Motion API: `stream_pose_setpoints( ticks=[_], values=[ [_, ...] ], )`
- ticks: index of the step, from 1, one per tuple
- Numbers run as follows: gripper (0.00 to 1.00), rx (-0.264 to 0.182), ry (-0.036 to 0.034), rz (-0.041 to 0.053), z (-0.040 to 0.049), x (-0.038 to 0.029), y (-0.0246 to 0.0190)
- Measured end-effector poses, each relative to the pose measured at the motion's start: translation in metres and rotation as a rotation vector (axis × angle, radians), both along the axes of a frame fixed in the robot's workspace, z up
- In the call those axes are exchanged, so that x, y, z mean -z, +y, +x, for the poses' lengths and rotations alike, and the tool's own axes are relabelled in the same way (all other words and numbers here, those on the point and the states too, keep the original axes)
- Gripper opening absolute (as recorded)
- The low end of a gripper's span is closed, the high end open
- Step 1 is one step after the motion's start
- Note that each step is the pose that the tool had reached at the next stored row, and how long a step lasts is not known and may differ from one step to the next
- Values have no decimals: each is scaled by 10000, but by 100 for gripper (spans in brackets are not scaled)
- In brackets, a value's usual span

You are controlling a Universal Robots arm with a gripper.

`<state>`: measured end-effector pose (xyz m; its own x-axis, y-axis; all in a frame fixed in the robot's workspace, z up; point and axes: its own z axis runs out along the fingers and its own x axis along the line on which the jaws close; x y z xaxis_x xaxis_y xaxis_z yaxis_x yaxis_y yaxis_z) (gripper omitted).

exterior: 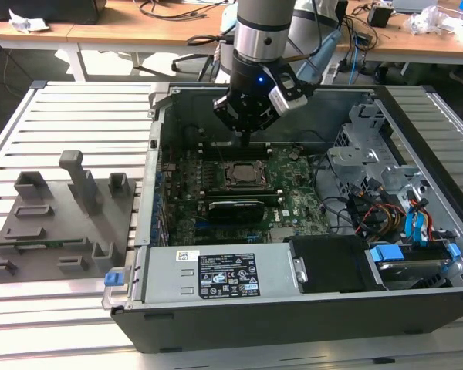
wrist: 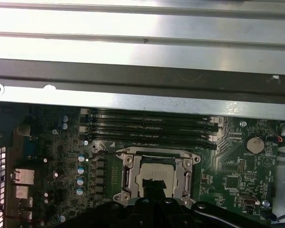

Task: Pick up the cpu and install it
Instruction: 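Install the first cpu locking lever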

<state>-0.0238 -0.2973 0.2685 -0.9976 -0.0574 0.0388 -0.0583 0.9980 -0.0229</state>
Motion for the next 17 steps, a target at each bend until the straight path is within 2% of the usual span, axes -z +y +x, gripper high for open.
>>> stream_pose_setpoints(
  ticks=[17],
  values=[
    [11, 0, 0, -2, -98, -1, 2]
  ],
)
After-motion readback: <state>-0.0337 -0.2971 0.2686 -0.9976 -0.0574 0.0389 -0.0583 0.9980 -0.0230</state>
